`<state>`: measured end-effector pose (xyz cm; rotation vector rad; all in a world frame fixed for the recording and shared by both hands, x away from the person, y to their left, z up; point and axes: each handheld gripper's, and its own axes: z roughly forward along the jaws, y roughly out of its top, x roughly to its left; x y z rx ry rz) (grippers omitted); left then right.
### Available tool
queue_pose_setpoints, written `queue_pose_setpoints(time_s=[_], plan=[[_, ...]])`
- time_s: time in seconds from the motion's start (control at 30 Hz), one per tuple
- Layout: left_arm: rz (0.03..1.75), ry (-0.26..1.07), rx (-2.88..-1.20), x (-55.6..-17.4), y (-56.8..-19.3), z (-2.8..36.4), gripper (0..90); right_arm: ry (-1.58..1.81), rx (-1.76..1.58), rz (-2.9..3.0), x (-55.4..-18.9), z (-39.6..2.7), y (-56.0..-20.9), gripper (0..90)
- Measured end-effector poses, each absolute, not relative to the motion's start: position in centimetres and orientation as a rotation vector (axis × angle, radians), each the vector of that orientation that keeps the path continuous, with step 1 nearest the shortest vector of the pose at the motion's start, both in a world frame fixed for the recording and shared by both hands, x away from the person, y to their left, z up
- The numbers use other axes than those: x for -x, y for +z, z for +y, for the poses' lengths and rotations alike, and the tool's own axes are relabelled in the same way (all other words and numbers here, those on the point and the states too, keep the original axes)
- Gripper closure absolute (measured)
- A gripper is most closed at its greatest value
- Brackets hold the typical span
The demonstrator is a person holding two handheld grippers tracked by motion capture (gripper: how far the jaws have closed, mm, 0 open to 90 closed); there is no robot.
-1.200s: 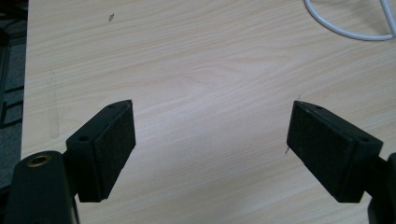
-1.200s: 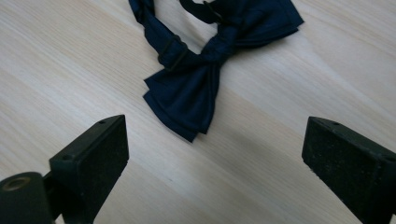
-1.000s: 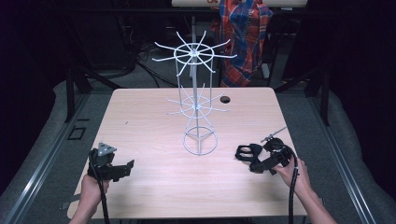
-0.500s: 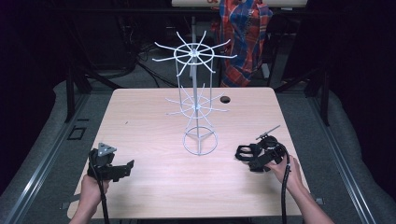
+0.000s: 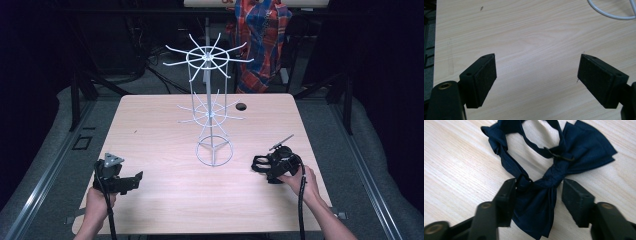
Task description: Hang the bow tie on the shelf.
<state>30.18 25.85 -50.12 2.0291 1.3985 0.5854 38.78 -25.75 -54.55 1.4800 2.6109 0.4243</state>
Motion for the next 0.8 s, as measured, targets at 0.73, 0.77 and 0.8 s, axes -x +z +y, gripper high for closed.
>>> queue_pose_setpoints(time_s=[0.73,0.77,0.8], plan=[[1.398,0.589,-2.032,-30.12,-50.07,25.91,15.8,0.397,-1.411,2.602,-38.4,-25.4,-53.82,73.9],[1.396,0.589,-2.035,-30.11,-50.05,25.91,15.9,0.427,-1.423,2.593,-38.36,-25.36,-53.87,74.0],[1.396,0.588,-2.035,-30.1,-50.05,25.91,15.9,0.454,-1.425,2.587,-38.33,-25.37,-53.82,74.1]])
